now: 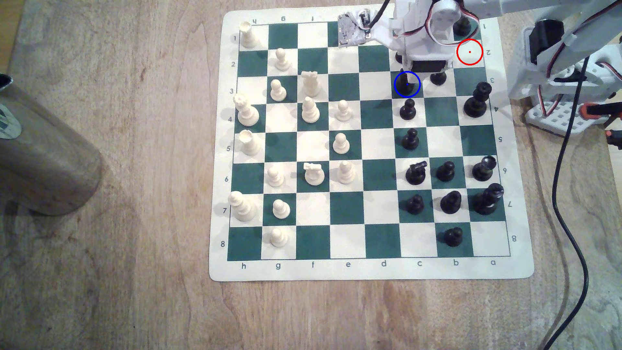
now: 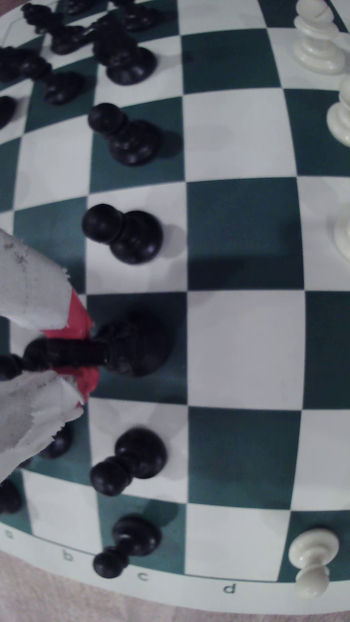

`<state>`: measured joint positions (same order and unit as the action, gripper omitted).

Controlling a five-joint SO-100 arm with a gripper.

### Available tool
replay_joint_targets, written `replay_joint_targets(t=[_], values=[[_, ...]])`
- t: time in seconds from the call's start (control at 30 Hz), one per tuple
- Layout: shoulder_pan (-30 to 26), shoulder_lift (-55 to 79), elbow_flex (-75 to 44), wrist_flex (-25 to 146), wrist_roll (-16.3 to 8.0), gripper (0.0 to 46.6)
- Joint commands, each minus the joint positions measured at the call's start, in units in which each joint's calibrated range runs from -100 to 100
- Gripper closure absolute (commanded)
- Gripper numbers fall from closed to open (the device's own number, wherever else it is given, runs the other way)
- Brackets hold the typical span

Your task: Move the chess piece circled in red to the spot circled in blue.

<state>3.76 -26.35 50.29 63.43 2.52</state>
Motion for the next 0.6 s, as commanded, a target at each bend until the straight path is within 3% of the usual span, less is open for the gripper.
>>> replay_joint_targets(t=[0.0, 0.57], values=[[0.58, -0.30, -0.61, -0.36, 0.10, 46.4], [0.81, 0.29, -0.16, 0.46, 0.59, 44.7]])
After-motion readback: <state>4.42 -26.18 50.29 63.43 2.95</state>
